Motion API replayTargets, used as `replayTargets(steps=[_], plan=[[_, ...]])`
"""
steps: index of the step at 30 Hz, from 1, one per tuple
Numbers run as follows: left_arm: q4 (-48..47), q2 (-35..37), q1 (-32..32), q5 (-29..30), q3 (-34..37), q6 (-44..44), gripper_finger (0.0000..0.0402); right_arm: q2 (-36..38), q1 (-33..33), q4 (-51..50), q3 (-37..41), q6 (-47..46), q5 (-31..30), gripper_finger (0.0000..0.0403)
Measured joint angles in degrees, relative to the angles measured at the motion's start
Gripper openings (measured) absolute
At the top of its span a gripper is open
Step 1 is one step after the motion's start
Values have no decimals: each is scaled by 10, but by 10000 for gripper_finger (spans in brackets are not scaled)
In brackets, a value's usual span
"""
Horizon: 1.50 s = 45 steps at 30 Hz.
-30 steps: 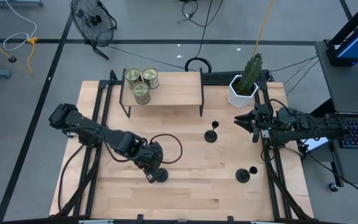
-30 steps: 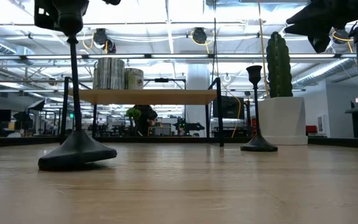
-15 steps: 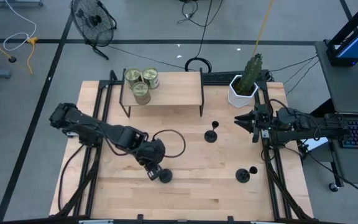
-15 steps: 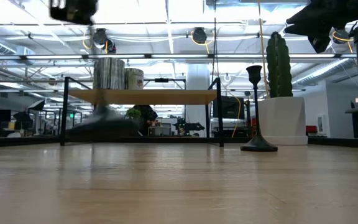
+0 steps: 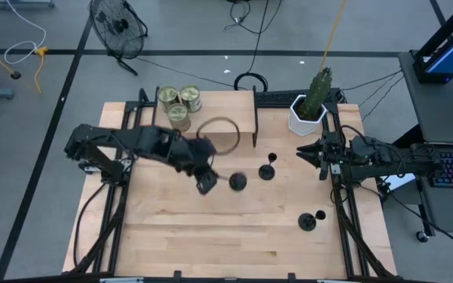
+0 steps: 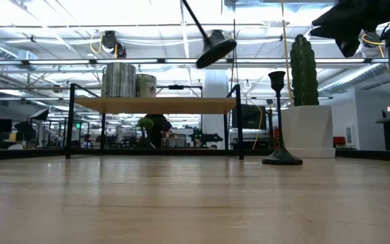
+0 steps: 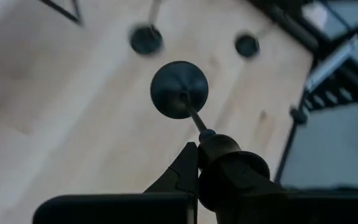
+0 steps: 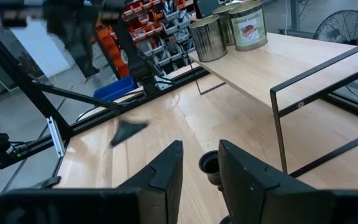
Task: Pick & Place candle stick holders
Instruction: Put the bottom left black candle holder on the shelf
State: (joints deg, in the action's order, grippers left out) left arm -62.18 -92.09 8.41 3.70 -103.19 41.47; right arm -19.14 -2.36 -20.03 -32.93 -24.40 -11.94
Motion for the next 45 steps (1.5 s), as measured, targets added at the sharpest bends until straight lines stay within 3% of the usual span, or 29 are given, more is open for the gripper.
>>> replayTargets(steps=[12, 19, 28, 38, 45], plan=[[-37, -3, -118, 77, -120, -6, 16, 0, 0, -2, 0, 3, 0, 96], [-38, -4, -180, 83, -159, 8, 16, 0, 0, -4, 0, 13, 0, 94], [-42, -27, -266, 40, -193, -37, 16, 0, 0, -4, 0, 11, 0, 94], [-107, -130, -352, -12, -319, -135, 16, 0, 0, -3, 0, 11, 0, 94], [-144, -152, -388, -24, -312, -142, 16, 0, 0, -3, 0, 11, -1, 94]])
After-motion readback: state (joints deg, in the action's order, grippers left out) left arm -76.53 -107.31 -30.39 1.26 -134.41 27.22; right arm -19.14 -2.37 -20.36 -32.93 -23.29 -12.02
